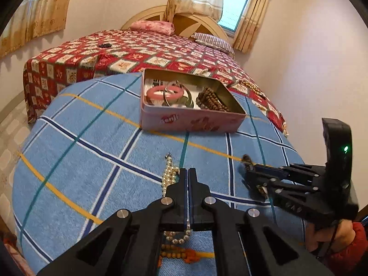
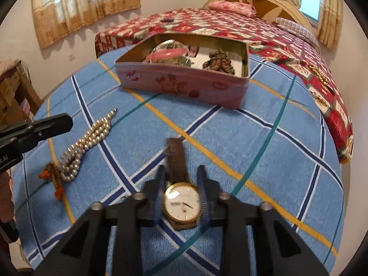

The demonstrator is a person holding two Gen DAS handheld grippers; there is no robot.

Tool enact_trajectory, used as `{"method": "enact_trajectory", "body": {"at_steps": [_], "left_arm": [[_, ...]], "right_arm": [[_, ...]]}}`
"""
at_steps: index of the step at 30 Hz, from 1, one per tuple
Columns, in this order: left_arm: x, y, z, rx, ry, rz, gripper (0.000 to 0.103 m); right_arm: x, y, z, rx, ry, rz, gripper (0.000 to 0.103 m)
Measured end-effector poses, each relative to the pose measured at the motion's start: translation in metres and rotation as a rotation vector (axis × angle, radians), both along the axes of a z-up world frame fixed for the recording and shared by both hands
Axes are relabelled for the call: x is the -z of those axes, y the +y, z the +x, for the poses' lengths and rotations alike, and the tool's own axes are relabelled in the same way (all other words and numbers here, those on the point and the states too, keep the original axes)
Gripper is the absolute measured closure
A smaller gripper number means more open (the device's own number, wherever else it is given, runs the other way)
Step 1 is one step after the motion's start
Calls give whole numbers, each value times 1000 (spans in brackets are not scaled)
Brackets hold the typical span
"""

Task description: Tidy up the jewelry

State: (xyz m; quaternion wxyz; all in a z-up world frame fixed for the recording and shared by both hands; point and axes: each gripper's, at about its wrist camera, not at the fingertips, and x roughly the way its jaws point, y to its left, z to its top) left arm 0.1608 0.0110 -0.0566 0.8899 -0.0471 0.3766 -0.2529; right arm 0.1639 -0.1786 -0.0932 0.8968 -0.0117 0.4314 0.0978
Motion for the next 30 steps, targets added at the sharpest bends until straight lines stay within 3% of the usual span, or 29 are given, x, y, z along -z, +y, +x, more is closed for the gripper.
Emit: {"method": "enact_trajectory", "body": {"at_steps": [3,10,19,30], "left_arm": [[0,4,3,5,5,-2,103],[18,-9,7,35,53,107,102],[38,-30,7,86,108,211,102],[39,-21,17,64,154,100,103]], "right_arm": [[-10,-8,-4,20,-17,64,82],[-22,-11,-13,44,-68,140,82],[-29,-15,-15,59,-96,168,82],[-25,-27,-14,89,-80,206,82]]}}
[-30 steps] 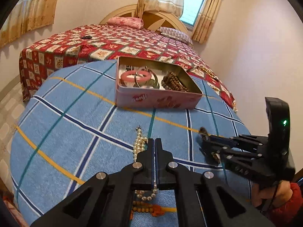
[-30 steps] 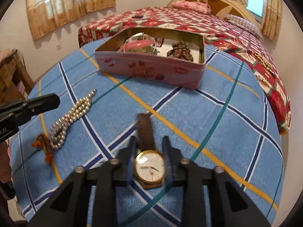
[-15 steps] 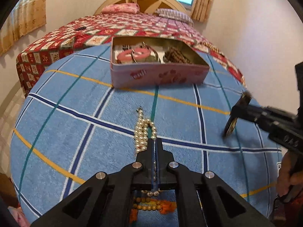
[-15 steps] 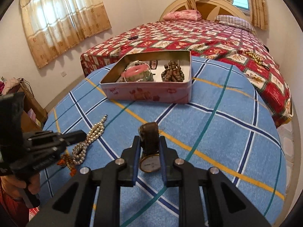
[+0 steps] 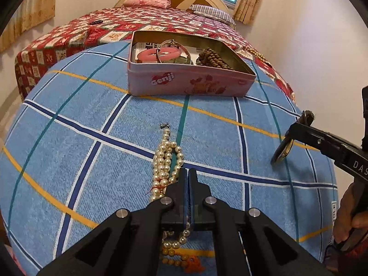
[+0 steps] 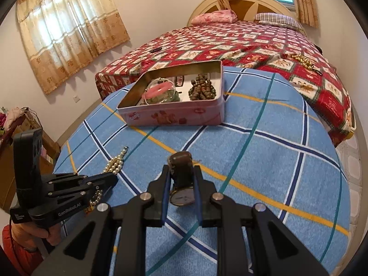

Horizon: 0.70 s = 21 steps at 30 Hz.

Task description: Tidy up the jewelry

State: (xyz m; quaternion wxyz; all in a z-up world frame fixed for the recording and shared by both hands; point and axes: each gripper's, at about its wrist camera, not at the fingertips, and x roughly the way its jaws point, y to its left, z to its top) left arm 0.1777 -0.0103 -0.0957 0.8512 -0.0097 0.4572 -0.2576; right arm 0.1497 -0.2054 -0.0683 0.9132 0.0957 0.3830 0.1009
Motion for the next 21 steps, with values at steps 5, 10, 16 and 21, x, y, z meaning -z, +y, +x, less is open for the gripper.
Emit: {"method": "enact_trajectory", "body": {"at_steps": [5,10,16,21], "left_arm": [[-2,0,0,3,-1,-19,103],[-19,0,-6,28,-48,-87,103],[-52,3,-8,34,-128,-181,103],[-75,4,-5,29,-193,-235,103]], "right_arm": [[-3,-4,-1,11,-8,10,82],[-8,-8,-2,26,-27,20,82],[-17,-14,0,40,-53,44,82],[-28,-17,5,45,-80,61,82]]}}
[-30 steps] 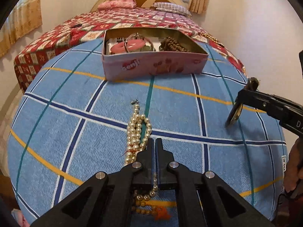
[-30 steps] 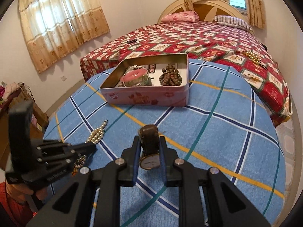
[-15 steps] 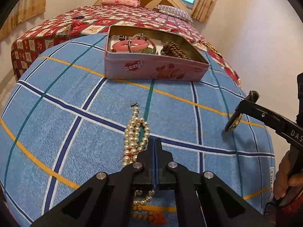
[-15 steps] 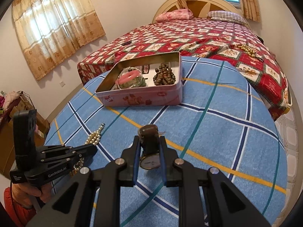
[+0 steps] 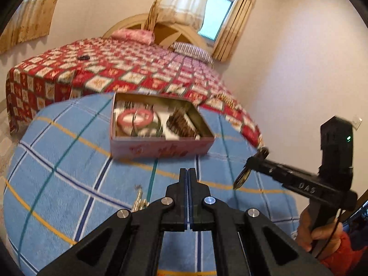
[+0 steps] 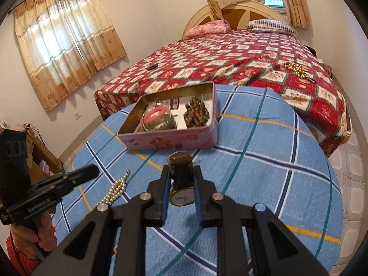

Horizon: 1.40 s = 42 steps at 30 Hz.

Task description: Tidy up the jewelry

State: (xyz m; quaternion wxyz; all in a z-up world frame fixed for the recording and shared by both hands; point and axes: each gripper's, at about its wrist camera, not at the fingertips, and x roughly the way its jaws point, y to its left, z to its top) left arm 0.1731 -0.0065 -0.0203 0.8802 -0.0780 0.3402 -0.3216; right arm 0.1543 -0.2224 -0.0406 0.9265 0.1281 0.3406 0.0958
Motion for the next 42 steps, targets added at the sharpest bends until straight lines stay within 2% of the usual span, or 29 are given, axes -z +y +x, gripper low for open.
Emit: {"method": "enact_trajectory", "body": {"at_steps": [10,16,21,24,26,30,38,42], "left_arm": [[-17,20,24,-44,-47,-58,103],[-15,17,32,-36,-47,-9,103],[8,18,22,0,-2,122,103],[29,11,14,39,69,217,103],[42,6,11,29,93,286,103],[62,-2,14,6,144,360,103],[68,1,6,-12,150,318,102],[64,7,5,-30,175,271,100]], "right_arm": [[-21,-7,16,2,-60,47,82],[-19,-6,28,-11,-48,78,82],[-17,-4,28,-20,-48,77,82],[-13,-2,29,-29,-39,85,82],[-11,1,27,-38,-34,89,82],[-9,6,22,-56,-29,92,82],[-9,2,14,-54,-23,102,82],[-7,3,12,-58,-20,104,82]]}}
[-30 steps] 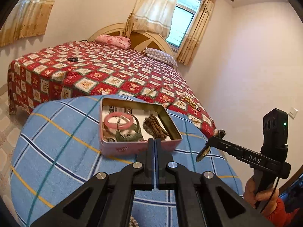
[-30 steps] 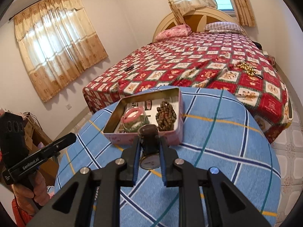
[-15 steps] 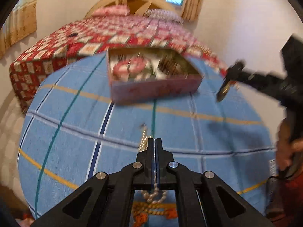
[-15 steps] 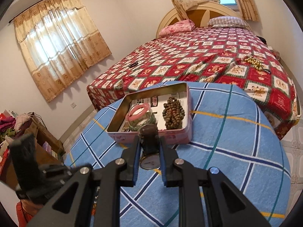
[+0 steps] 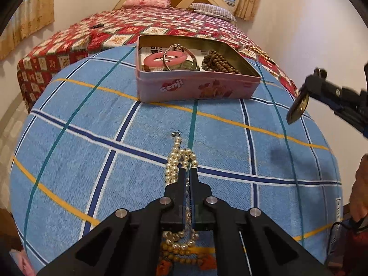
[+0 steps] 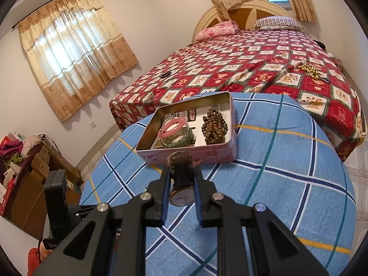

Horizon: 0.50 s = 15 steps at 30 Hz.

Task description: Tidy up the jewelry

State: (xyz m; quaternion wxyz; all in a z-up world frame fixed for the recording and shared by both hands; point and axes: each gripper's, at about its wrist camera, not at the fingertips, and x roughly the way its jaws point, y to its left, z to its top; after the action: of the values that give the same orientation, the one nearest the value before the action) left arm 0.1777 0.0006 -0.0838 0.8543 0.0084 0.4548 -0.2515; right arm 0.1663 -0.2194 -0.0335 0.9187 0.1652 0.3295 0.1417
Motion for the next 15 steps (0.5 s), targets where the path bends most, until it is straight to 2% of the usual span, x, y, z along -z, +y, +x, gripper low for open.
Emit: {"method": "enact_trajectory", "body": {"at_steps": [1,2,3,4,6,9,11,13,15], "left_arm": [[-5,1,0,3,-10,-37,92],[-10,3,-3,6,-25,-70,61],[-13,5,-3,6,-28,-84,39],[-16,6,-4,9,-29,-100,10],[-21,12,-7,-7,-45,-136,9],[-17,16,-6,-68,-25,-89,9],[-11,19,-4,-85,10,-102,9],[-5,14,-3,-89,34,-61,10],[1,6,-7,-77,35,-9,21]], "right_arm": [[0,1,-1,-2,-1,-2,82],[0,2,-2,-3,-2,-5,82],[0,2,-3,-3,-3,-6,82],[0,2,-4,-3,-4,-3,82],[-1,2,-5,-3,-5,0,82],[-2,0,-7,2,-9,4,82],[-2,0,-7,2,-11,6,82],[-3,1,-8,0,-12,2,82],[-3,2,-8,-2,-11,1,82]]}}
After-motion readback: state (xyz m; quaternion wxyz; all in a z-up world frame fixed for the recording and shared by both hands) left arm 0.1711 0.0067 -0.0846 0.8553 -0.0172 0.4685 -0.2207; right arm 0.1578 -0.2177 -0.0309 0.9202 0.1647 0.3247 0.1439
